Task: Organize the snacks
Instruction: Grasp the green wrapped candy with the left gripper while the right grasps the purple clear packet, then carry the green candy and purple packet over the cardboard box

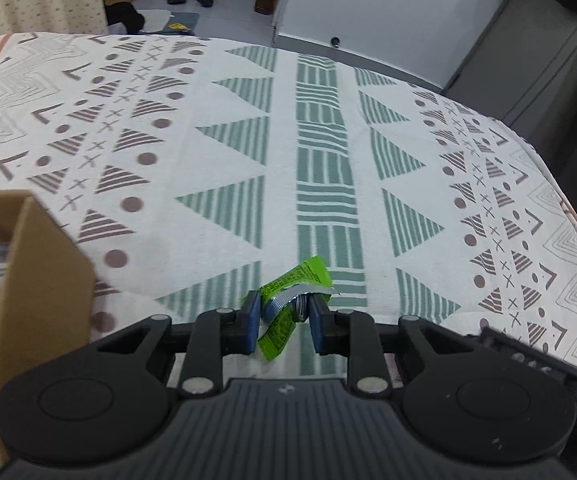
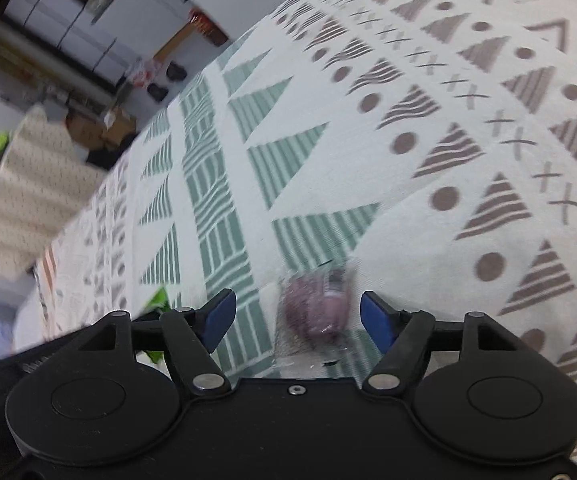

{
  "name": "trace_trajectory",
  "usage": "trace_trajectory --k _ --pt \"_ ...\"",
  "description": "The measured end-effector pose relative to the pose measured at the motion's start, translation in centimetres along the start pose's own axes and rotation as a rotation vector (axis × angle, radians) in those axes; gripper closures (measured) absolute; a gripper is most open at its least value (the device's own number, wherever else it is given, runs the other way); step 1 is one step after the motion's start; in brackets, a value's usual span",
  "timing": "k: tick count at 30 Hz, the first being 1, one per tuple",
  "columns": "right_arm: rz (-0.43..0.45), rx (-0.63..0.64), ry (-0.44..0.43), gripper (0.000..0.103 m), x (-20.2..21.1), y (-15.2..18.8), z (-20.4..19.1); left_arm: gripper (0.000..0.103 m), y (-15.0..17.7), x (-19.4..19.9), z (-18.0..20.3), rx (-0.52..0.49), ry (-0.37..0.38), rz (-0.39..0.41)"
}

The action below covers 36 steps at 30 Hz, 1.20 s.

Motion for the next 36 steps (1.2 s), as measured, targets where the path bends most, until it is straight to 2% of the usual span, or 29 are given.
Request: trace_trajectory --k 2,4,7,9,13,20,36 --pt "-0.006 0.059 0.032 0.037 -0.4 0.1 -0.8 0.079 0.0 0.4 -0.6 0.01 -0.007 0.001" --pt "-0.013 0.11 0.069 0.071 -0.7 0.2 -1.3 0.079 -0.1 0.8 -1.0 0.018 -0.011 0.001" --pt "-0.027 0.123 0.028 0.073 -0.4 0.6 -1.9 0.079 -0.2 1.5 -1.5 0.026 -0.017 0.005" --pt "-0.019 0.149 0.04 0.073 0.2 0.7 -2.3 0.079 -0.3 2.1 -1.8 0.026 -0.013 0.013" --pt "-0.001 0.124 0.026 0.073 1.7 1.3 -2.6 0.079 -0.3 3.4 -2.2 0.041 -0.003 0.023" --pt "0.045 0.101 0.016 0.073 4.3 1.7 -3.6 0.079 -0.3 6.3 -2.8 0.059 0.025 0.054" --pt "0.153 0.15 -0.026 0.073 10.4 2.5 -8.9 0.079 0.3 13.9 -4.3 0.083 0.095 0.145"
Point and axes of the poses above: each gripper's, at about its wrist camera, not at the fingertips, and x roughly against the way its jaws point, z to its right, y to its underside, the point moved 7 cm from there along -x, roughly the way its jaws point, and after that the axes turned 15 degrees about x, right-handed, at the moved point
